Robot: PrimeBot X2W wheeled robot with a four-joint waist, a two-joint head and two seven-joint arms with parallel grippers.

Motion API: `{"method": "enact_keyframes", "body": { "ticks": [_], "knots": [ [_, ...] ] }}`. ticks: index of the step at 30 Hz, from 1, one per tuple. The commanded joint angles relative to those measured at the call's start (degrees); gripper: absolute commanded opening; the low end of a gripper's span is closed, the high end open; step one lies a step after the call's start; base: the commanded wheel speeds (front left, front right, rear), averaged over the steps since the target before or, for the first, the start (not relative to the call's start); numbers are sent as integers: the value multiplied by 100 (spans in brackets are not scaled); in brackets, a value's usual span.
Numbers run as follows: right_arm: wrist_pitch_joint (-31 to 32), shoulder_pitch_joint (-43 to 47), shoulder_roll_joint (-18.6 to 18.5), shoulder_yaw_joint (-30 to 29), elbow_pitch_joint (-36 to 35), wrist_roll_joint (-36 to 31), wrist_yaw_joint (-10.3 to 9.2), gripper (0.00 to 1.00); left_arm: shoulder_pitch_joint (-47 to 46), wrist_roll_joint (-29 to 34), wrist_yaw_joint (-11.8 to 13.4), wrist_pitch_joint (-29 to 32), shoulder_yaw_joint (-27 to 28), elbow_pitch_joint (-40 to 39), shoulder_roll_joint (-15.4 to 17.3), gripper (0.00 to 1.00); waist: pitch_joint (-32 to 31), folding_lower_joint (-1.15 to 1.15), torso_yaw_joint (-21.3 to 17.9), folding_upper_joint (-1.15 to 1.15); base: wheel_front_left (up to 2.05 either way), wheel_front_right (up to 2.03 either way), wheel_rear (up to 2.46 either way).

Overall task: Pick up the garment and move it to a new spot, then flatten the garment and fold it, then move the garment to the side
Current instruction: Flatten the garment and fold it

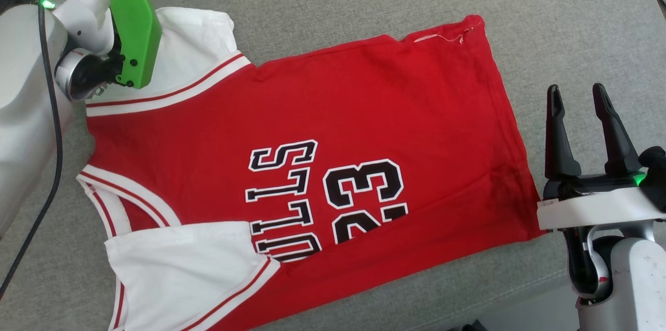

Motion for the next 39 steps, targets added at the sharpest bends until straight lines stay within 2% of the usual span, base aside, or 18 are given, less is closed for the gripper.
{"method": "enact_keyframes", "body": {
  "ticks": [1,5,9,15,18,23,27,33,39],
  "knots": [
    [14,-114,-32,-21,19,-44,-6,100,218,2,-8,-125,-69,97,34,0,-128,-1,94,0,0,0,0],
    [169,-123,-230,-3,12,-86,-6,100,202,50,-8,-656,-90,21,-53,0,-371,-1,247,0,0,0,0],
    [615,-186,-542,14,17,-74,-6,100,207,36,-8,-1035,-115,-129,-137,0,-595,-1,411,0,0,0,0],
    [1991,-490,-1266,243,41,139,-6,100,296,62,-7,-1346,-198,-468,-188,0,-791,-1,704,0,0,0,0],
    [2814,-777,-1646,436,135,470,-6,100,351,98,29,-1435,-219,-665,-193,0,-792,-1,874,0,0,0,0],
    [4032,-1327,-2214,813,511,1005,-6,100,426,183,183,-1535,-245,-1141,-167,0,-719,-1,1157,0,0,0,0],
    [4691,-1832,-2521,1115,935,1384,-6,100,490,256,335,-1609,-262,-1591,-146,0,-604,-1,1359,0,0,0,0],
    [5069,-2486,-2879,1525,1587,1532,-6,100,510,335,470,-1617,-290,-2179,-104,0,-387,-1,1648,0,0,0,0],
    [5100,-2907,-3028,1853,2157,1580,-6,100,495,416,560,-1677,-297,-2553,-88,0,-221,-1,1855,0,0,0,0]
  ]
}}
